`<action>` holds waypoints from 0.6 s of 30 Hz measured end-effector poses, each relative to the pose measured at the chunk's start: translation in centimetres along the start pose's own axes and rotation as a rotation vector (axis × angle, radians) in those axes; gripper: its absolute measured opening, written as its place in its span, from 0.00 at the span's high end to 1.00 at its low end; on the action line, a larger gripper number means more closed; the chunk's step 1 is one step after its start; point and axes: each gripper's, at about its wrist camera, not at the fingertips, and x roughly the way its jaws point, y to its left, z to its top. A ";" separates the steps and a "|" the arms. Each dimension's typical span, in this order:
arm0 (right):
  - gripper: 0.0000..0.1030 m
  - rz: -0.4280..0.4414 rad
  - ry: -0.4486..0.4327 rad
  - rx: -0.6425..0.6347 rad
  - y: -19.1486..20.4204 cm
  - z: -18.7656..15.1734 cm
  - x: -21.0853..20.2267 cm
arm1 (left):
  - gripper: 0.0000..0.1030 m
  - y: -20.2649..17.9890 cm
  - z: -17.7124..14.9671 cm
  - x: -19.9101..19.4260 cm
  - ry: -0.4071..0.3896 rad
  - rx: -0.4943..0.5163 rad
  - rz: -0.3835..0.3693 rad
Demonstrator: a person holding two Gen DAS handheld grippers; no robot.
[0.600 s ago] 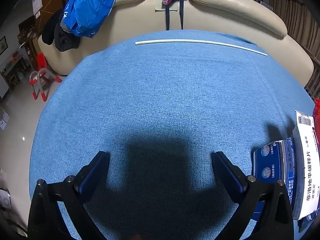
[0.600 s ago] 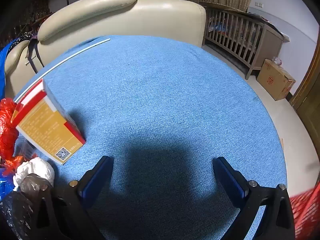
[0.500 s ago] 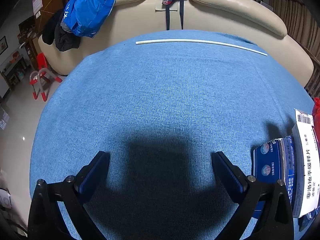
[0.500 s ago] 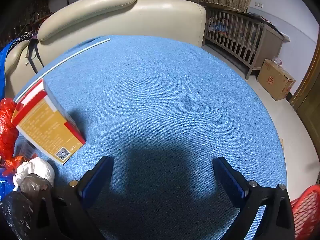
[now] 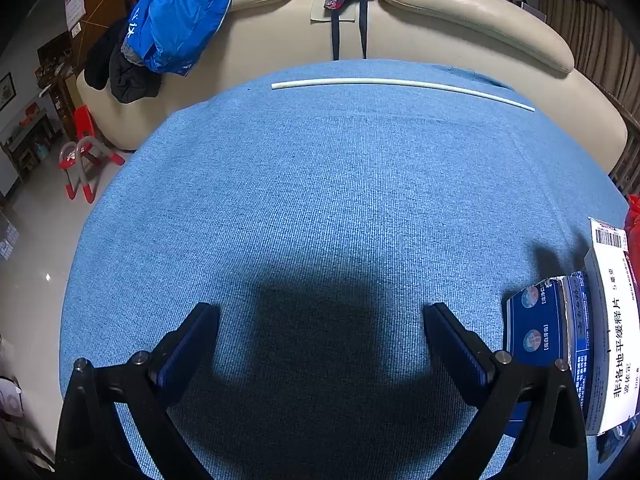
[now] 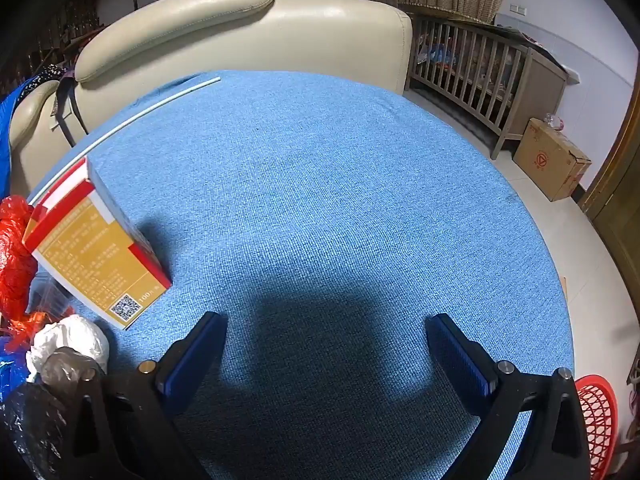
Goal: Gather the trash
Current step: 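Move both tools over the table toward the pile of trash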
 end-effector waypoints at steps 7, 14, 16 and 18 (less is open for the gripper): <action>0.00 -0.002 0.000 0.002 0.9 0.8 0.6 | 0.00 0.7 -0.3 -0.2 0.010 0.020 -0.020; 0.00 -0.002 0.000 0.005 1.8 1.6 1.3 | 0.00 0.5 -0.9 -2.1 0.006 0.011 -0.060; 0.00 0.000 0.000 0.000 2.1 1.8 1.4 | 0.00 0.3 -1.1 -3.4 -0.007 0.007 -0.075; 0.00 0.019 0.015 -0.028 2.1 2.0 1.5 | 0.00 -0.3 -1.6 -4.9 -0.026 0.014 -0.087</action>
